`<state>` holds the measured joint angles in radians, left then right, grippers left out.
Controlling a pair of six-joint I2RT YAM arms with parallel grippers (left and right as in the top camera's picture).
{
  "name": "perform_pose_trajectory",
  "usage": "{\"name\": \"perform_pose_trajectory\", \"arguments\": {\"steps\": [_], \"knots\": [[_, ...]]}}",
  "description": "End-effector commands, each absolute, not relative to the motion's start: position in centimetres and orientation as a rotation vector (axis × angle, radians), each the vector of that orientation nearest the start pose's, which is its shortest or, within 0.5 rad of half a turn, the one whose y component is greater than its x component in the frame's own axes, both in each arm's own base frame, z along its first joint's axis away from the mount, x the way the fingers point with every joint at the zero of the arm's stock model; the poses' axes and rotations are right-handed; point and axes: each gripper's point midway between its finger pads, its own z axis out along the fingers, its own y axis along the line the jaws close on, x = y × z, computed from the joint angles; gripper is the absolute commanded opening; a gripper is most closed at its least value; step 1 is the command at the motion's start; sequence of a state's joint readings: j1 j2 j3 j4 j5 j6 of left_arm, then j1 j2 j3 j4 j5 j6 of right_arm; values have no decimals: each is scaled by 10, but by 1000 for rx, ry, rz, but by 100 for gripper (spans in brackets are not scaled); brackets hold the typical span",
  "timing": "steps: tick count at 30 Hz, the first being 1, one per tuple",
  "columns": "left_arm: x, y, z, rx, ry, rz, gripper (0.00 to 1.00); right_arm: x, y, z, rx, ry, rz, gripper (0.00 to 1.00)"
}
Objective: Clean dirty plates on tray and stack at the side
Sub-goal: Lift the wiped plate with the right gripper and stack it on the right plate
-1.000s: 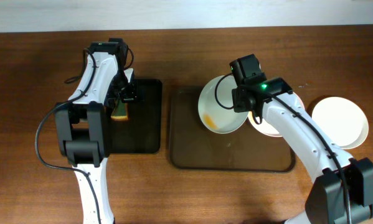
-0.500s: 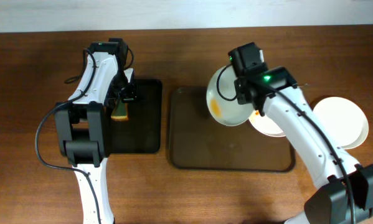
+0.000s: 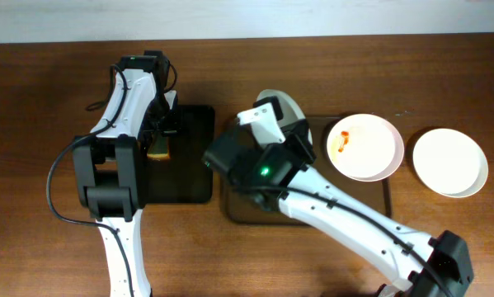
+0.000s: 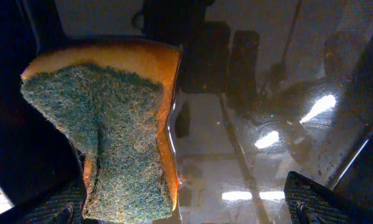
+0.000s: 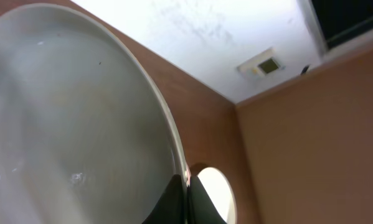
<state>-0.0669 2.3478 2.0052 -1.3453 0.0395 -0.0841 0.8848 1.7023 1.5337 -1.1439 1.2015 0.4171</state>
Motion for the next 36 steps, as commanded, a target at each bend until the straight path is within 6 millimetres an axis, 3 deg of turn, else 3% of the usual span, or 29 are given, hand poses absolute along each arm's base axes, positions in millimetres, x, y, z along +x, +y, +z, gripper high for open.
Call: {"name": "perform_pose_trajectory", "arguments": {"steps": [1,3,6,7,9,10,12,13,15,16,19,20,23,24,26,30,34,36], "knots": [[424,-34,31,-40,3266,-32,100,361,130,243,-114,2192,-821,4],[424,-34,31,-40,3266,-32,100,373,107,219,-10,2357,-683,4],[424,-34,31,-40,3266,-32,100,394,73,185,84,2605,-324,4],[424,-34,31,-40,3266,-32,100,405,42,178,193,2666,-100,4],[424,-34,31,-40,3266,-32,100,410,-10,177,398,2665,120,4],[424,-34,31,-40,3266,-32,100,408,-46,178,540,2632,217,4],[424,-34,31,-40,3267,-32,100,396,-108,180,756,2560,274,4],[424,-34,31,-40,3266,-32,100,380,-150,177,923,2511,256,4],[424,-34,31,-40,3266,-32,100,349,-208,171,1165,2430,220,4],[424,-34,31,-40,3266,-32,100,332,-232,165,1262,2398,202,4],[424,-34,31,-40,3266,-32,100,299,-269,145,1436,2377,138,4],[424,-34,31,-40,3267,-32,100,291,-278,136,1477,2383,113,4],[424,-34,31,-40,3266,-32,100,289,-281,120,1516,2407,138,4],[424,-34,31,-40,3266,-32,100,291,-279,112,1510,2433,146,9],[424,-34,31,-40,3266,-32,100,290,-279,105,1510,2459,126,33],[424,-34,31,-40,3266,-32,100,294,-275,106,1497,2459,164,43],[424,-34,31,-40,3266,-32,100,320,-236,116,1333,2502,393,45],[424,-34,31,-40,3266,-32,100,339,-198,137,1108,2578,479,45]]}}
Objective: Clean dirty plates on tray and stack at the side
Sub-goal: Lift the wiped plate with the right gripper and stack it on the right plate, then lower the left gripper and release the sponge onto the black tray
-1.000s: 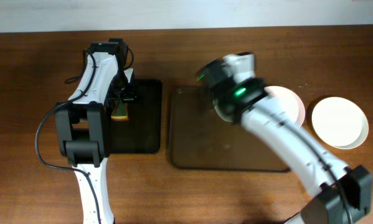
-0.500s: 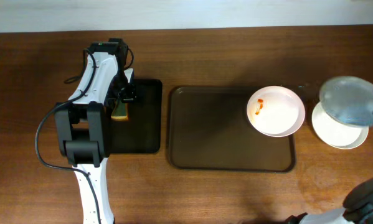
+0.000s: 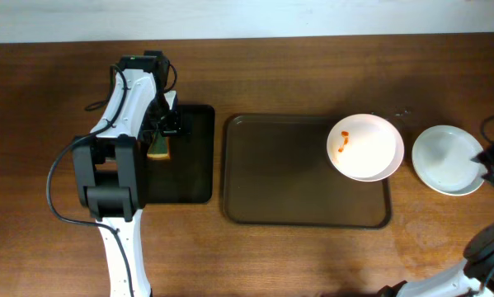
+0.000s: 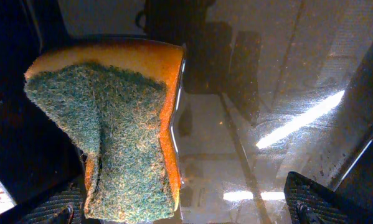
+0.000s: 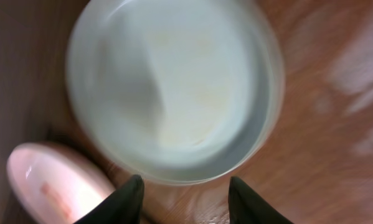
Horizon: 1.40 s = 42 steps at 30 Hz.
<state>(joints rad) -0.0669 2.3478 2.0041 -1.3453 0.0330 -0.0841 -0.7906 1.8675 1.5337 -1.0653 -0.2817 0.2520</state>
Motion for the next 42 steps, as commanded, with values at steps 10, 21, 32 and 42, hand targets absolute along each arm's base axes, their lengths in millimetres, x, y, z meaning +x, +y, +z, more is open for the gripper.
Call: {"name": "perform_pose_trajectory", "arguments": {"steps": [10,21,32,42], "knots": [[424,-34,31,-40,3267,-32,100,306,-18,186,374,3007,547,44],[424,-34,31,-40,3266,-32,100,345,180,145,-231,2951,305,44],[425,-36,31,-41,3261,-57,100,326,65,168,-51,3049,226,36],[400,-36,79,-84,3322,-47,79,327,34,170,90,3050,262,36]]}}
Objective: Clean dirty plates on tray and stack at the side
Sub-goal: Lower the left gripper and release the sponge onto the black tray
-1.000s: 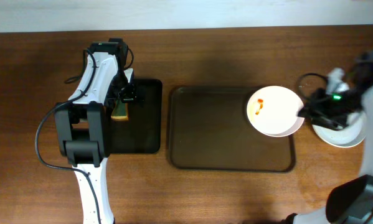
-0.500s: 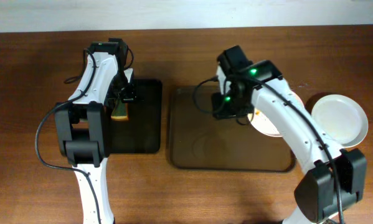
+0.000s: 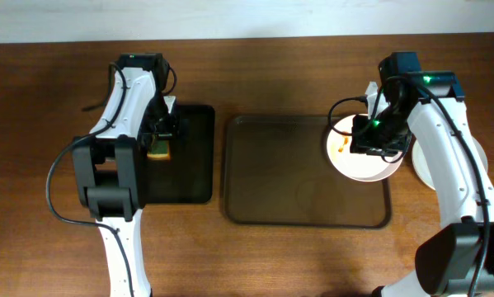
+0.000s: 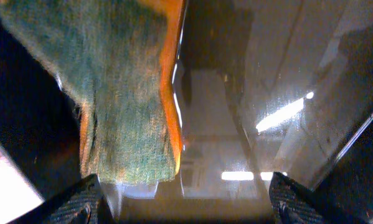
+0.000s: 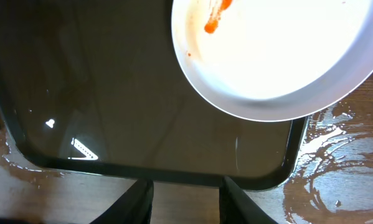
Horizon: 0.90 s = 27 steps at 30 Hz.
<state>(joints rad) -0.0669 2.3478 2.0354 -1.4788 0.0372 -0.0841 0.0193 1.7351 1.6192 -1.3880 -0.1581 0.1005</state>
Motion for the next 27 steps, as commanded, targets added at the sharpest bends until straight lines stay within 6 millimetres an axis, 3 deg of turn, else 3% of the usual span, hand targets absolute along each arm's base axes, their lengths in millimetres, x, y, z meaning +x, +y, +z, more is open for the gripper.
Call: {"name": "perform_pose_trajectory", "arguments": {"steps": [1,3,4,5,7,9,12,17,22,27], "knots": [[394,-39,86,-87,3333,-47,70,327,34,170,94,3049,262,40],[385,-51,92,-38,3350,-39,50,328,31,170,110,3046,263,43],[377,-67,89,43,3375,-19,33,328,27,170,126,3045,261,45],[369,-81,82,126,3392,27,26,328,25,170,137,3045,261,45],[360,-97,72,224,3399,76,24,326,23,169,144,3055,260,46],[354,-110,61,294,3397,102,3,323,23,169,147,3065,255,46],[349,-118,44,270,3398,117,0,322,22,169,147,3069,244,47],[367,-124,23,256,3311,75,0,322,21,169,147,3069,243,47],[355,-136,25,252,3363,-41,0,322,20,168,147,3070,226,47],[342,-143,27,293,3402,-34,0,322,20,168,147,3070,226,47]]}}
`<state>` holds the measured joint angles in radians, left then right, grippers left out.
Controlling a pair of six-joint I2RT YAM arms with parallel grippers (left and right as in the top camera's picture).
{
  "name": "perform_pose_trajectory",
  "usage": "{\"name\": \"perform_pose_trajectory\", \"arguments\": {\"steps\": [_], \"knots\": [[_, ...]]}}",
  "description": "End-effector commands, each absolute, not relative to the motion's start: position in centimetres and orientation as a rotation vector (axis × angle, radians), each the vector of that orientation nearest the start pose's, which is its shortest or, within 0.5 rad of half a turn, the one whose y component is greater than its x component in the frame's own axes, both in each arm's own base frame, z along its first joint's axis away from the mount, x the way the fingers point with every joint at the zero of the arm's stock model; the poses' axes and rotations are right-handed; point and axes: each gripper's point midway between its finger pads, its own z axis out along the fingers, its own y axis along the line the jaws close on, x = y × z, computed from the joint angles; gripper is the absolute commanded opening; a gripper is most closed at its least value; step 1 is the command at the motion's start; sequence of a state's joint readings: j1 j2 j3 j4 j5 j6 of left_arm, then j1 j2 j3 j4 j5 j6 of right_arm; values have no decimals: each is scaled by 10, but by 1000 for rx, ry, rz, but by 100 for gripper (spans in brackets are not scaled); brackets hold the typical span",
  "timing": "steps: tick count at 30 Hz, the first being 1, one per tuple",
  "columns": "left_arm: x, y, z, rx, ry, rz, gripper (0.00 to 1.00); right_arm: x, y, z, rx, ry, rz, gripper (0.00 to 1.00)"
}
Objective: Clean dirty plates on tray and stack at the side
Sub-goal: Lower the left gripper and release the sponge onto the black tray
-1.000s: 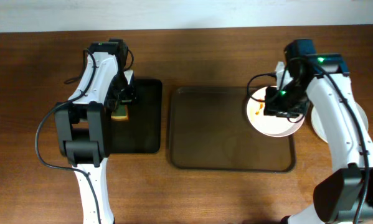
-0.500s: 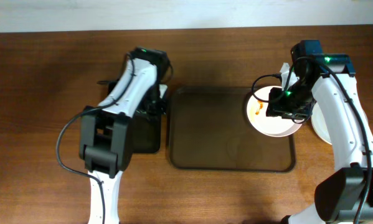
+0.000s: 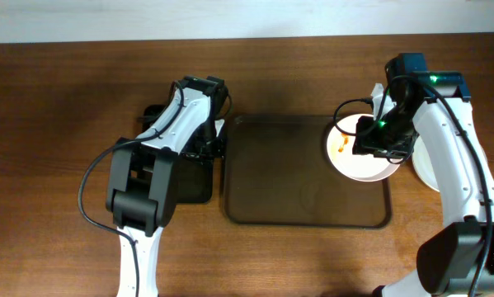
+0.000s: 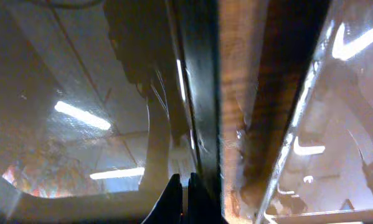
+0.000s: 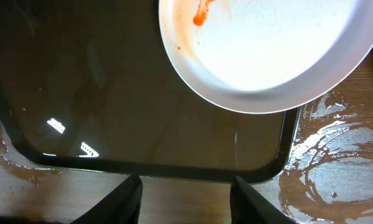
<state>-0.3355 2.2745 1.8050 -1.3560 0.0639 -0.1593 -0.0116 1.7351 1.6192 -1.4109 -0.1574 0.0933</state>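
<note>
A white dirty plate (image 3: 364, 169) with an orange-red smear (image 5: 202, 15) sits at the right end of the brown tray (image 3: 296, 181). My right gripper (image 3: 380, 142) hangs above it, open and empty; in the right wrist view its fingers (image 5: 125, 200) straddle the tray's front rim (image 5: 174, 168). A clean white plate (image 3: 420, 172) lies on the table right of the tray, mostly hidden by the right arm. My left gripper (image 3: 216, 140) is shut with nothing in it (image 4: 186, 199), over the gap between the two trays. The sponge is out of view.
A black tray (image 3: 181, 177) lies left of the brown one, with a narrow strip of wood (image 4: 236, 93) between them. Water is smeared on the table (image 5: 335, 162) by the brown tray's front right corner.
My left gripper moved right, from over the sponge on the black tray to the gap between the trays. Its jaws went from open to shut. The right gripper hardly shifted.
First my right gripper held a white plate by its rim over the brown tray, while the left stood open around the sponge. Then the right was open above that plate at the table's right side. Later it was above the dirty plate, and now the left has left the sponge.
</note>
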Motion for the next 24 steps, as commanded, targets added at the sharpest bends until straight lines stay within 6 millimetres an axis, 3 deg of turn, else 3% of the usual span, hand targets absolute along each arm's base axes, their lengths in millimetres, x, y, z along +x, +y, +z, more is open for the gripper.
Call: {"name": "perform_pose_trajectory", "arguments": {"steps": [1,10,15,18,21,23,24], "knots": [[339,-145,28,307,3406,-29,0,322,20,168,147,3070,226,47],[317,-162,32,420,3450,17,0,322,20,168,144,3071,225,47],[311,-160,34,449,3462,65,1,322,20,168,144,3071,225,47],[330,-144,39,413,3409,155,5,322,20,168,143,3070,225,47],[365,-134,56,280,3321,105,7,323,20,168,143,3067,226,47],[406,-130,67,158,3183,33,6,324,20,169,143,3064,226,47],[431,-129,65,80,3095,-7,1,324,20,169,143,3064,226,47]]}}
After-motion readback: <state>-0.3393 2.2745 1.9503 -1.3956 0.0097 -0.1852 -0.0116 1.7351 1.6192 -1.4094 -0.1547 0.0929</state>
